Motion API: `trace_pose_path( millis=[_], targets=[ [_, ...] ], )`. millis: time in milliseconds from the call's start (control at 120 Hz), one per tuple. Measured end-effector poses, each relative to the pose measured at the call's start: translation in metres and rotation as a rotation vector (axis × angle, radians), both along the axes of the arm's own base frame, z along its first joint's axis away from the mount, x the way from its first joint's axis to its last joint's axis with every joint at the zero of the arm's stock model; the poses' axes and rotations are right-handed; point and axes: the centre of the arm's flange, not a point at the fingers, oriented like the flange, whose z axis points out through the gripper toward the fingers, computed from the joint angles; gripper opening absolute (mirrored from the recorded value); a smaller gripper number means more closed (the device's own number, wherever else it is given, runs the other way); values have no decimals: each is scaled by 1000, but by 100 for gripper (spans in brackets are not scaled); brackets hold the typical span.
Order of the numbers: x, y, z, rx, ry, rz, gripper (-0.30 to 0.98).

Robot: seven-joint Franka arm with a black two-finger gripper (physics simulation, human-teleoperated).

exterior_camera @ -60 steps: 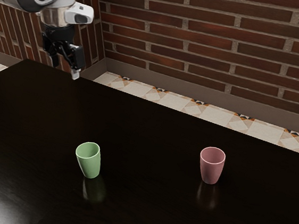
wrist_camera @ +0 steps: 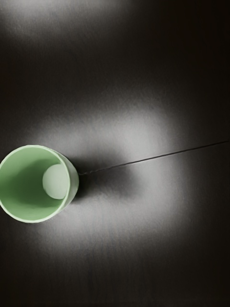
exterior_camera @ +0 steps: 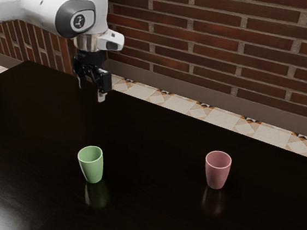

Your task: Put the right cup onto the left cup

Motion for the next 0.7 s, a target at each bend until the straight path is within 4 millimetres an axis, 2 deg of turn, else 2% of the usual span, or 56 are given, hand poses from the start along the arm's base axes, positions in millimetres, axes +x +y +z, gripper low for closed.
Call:
trace_pose_path(
  millis=[75,183,325,392,567,700],
  targets=[
    [14,-42,-26,-21,10,-53,69],
    [38,-77,-55,-37,6,-83,69],
    [59,-127,-67,-59,-37,-110,69],
    [70,-145,-73,-78,-55,-106,69],
    [84,-190,-95,-100,-88,-101,69],
    [90,-212,-120,-106,-103,-87,69]
  ],
)
